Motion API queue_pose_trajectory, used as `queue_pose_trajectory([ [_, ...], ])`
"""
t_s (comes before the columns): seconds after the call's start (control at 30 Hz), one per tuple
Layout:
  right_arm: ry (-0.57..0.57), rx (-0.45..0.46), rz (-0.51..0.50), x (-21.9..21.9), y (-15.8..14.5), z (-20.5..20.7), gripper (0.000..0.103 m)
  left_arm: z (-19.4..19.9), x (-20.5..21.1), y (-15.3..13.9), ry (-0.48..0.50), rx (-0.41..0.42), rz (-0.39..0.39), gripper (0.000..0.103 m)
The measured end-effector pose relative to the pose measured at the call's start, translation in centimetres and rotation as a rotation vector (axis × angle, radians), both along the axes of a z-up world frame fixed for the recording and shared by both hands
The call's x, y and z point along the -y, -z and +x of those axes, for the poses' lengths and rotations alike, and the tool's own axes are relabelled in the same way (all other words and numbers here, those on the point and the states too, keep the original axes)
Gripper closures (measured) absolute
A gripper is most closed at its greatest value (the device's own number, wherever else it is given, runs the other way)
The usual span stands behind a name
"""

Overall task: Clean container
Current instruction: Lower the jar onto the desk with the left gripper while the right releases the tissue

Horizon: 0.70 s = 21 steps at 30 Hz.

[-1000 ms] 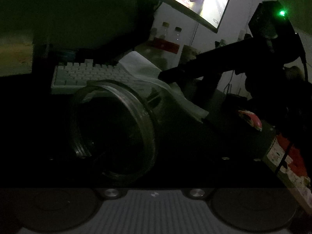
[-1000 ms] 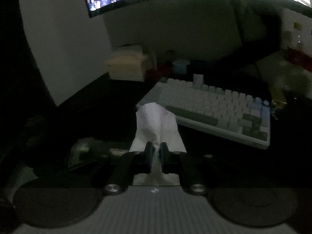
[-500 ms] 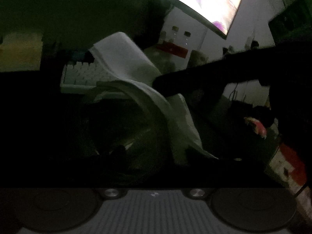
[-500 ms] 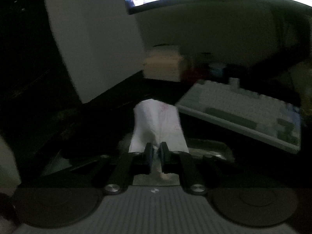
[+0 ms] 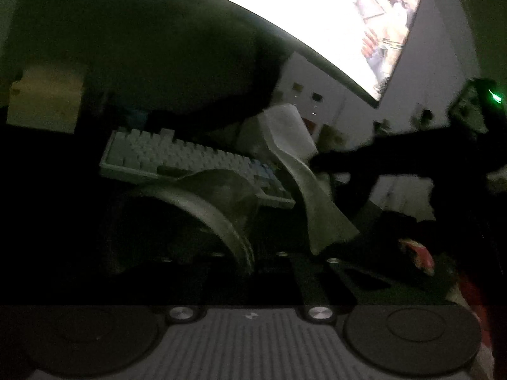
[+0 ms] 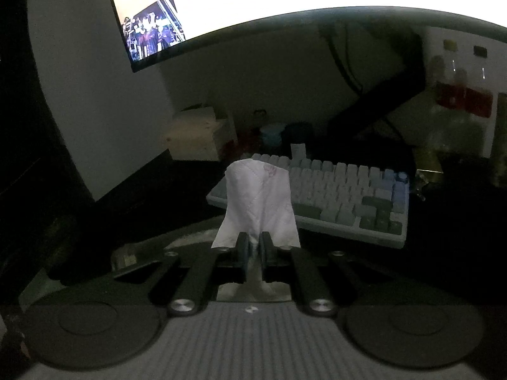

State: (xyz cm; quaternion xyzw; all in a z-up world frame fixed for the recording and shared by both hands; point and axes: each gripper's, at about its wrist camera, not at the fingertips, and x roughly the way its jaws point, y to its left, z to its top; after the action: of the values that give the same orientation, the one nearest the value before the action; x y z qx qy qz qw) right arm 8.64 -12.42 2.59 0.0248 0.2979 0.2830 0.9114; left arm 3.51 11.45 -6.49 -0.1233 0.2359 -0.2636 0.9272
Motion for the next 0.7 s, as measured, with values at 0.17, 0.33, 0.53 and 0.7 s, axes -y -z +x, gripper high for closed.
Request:
queue_pose_trajectory([
  [0.17, 0.013, -0.007, -0.004, 1.2, 1.9, 0.3, 0.093, 2.3, 4.0, -0.6, -0.07, -0.035, 0.073, 0.096],
  [0.33, 0.093, -0.046, -0.029, 1.4, 5.6, 1.8, 0.092, 4.8, 6.6, -1.0, -0.126, -0.085, 0.144, 0.096],
  [0.53, 0.182, -0.072, -0.018, 1.0, 7.8, 3.4, 0.087, 6.6, 7.9, -0.5, -0.136, -0.119, 0.189, 0.092],
  [0.7, 0.233, -0.035, 0.012, 2.0, 7.9, 3.0, 0.067, 5.9, 7.8, 0.0, -0.118, -0.136, 0.195, 0.066],
])
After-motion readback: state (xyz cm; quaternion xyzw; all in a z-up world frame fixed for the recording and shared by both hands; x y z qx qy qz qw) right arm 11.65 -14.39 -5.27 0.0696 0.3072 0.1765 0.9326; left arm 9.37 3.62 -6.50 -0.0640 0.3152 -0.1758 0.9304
